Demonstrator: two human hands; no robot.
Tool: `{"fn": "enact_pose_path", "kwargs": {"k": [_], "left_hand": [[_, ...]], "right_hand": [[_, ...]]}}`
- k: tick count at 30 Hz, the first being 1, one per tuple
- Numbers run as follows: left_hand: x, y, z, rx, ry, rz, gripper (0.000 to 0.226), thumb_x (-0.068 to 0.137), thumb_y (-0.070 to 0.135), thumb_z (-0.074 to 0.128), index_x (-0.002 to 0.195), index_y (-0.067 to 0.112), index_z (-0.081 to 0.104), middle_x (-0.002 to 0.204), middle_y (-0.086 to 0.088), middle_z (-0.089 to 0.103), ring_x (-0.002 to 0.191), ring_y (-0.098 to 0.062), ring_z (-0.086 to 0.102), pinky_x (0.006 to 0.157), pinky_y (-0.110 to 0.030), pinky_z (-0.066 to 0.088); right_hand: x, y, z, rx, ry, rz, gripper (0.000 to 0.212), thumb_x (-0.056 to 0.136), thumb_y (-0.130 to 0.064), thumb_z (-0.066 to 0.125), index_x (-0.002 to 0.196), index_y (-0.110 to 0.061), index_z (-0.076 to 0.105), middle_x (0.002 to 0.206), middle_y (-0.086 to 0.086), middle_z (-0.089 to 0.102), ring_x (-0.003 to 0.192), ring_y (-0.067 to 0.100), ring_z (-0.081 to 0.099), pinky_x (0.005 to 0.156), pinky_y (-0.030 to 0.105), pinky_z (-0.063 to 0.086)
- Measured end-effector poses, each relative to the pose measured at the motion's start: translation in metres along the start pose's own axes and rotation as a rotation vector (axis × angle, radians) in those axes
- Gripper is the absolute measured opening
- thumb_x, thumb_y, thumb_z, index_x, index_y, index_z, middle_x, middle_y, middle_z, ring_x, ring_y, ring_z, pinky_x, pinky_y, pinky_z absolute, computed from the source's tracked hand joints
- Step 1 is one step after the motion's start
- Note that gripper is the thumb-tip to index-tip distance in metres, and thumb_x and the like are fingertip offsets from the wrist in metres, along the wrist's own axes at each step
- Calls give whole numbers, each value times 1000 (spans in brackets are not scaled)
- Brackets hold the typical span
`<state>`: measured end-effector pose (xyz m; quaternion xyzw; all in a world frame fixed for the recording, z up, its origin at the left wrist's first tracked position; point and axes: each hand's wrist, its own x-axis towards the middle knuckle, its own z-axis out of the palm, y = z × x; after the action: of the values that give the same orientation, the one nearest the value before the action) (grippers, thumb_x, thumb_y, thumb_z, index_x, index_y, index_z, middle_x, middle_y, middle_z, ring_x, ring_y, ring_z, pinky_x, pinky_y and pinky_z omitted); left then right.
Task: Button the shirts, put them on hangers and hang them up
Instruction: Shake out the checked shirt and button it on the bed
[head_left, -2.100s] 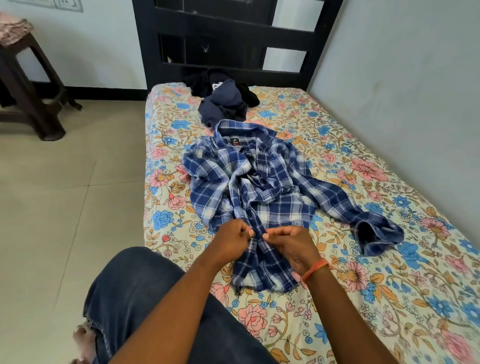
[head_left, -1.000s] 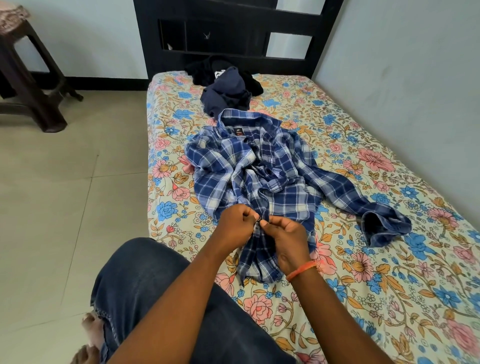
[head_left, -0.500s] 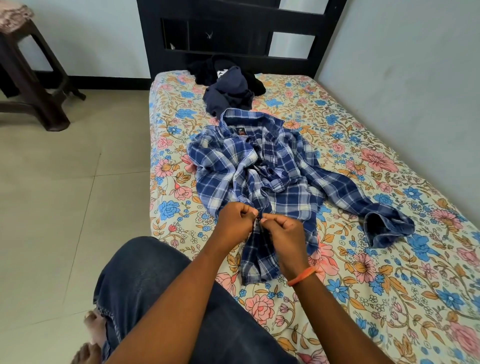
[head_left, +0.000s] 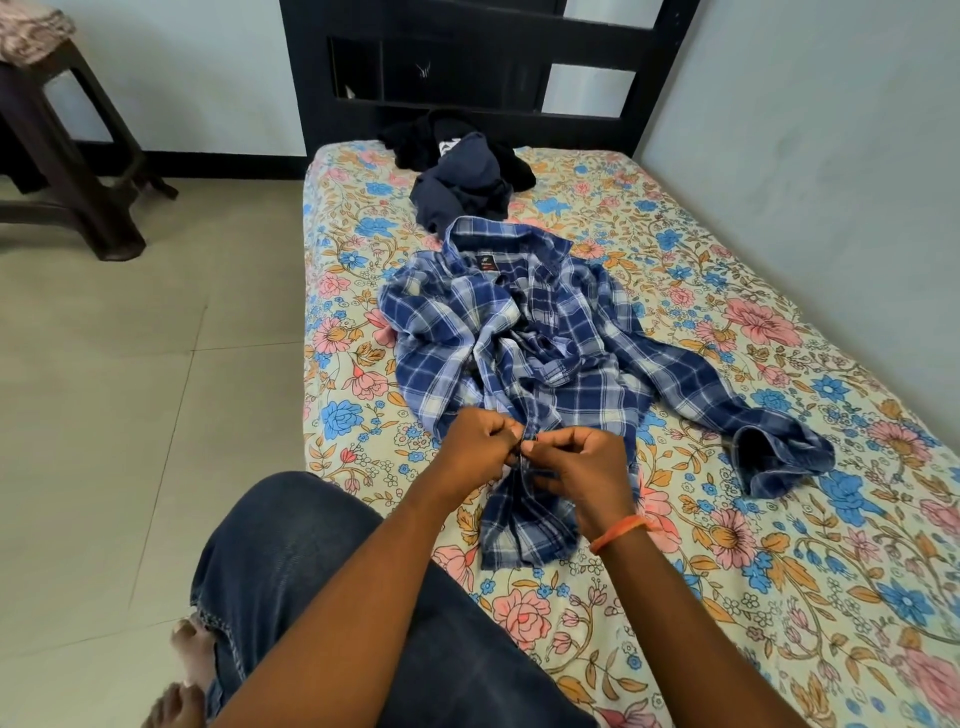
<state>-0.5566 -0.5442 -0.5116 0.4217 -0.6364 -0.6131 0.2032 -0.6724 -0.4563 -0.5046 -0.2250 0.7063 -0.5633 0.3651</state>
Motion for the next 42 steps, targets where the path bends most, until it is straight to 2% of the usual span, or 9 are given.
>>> {"fn": "enact_pose_path", "kwargs": {"k": [6,13,19,22,30,33,37,40,42], "left_hand": [[-1,0,1,68,0,26,14,87,24,72,80,11,73,72,-2,70,60,-5,61,55,-16,46],[0,-4,-2,14,42,12,7,85,9,74,83,3,72,72,-5,67,60,-11,60,52,-18,48],[0,-6,-4,-34,17,-53,15,90,6,66,79,-4,68,55,-4,54,40,-9,37,39,-18,32],[2,-3,-3,-98,37,-140,12,90,10,68,92,-2,70,57,0,56,39,-5,41,40,-19,37],[0,-6,2,171,127,-56,19,89,19,70,76,5,71,61,-2,63,49,-8,53,50,-18,42],[1,-3,2,29,63,-175,23,94,17,63,91,-6,67,64,-5,56,50,-10,46,48,-21,39],[1,4,-7,-245,-118,-405,12,98,12,55,101,4,65,76,-3,58,62,-9,50,51,-21,41],[4,0,-7,-262,-165,-427,16,98,14,55,105,4,65,81,-4,59,65,-9,51,51,-21,43],[4,-3,-2,-92,-134,-358,19,99,17,56,102,1,65,75,-6,57,60,-11,49,49,-22,40]], "right_hand": [[0,10,6,-234,105,-179,8,78,-11,82,73,-9,76,67,5,73,63,23,72,62,42,62],[-5,13,14,-401,107,-298,13,77,-8,81,69,-14,74,64,-5,70,56,5,65,54,14,49],[0,14,16,-320,68,-146,15,74,-7,81,64,-9,69,64,7,70,64,29,69,63,43,60],[1,11,13,-159,33,-18,11,76,-1,78,73,0,68,74,17,71,72,36,70,70,56,60],[0,19,21,-363,110,-176,16,66,-11,76,58,-16,64,71,7,67,69,29,65,69,50,57],[1,18,19,-188,91,-77,15,72,-6,78,66,-11,66,77,13,70,75,35,68,72,49,59],[6,9,8,300,-154,242,15,79,5,70,75,-5,60,80,12,69,77,26,68,67,37,58],[12,10,-3,363,-247,301,14,73,1,73,78,-4,60,83,12,68,80,25,67,64,34,57],[13,12,-6,275,-242,324,12,77,1,73,84,0,64,86,15,70,82,27,68,65,35,59]]}}
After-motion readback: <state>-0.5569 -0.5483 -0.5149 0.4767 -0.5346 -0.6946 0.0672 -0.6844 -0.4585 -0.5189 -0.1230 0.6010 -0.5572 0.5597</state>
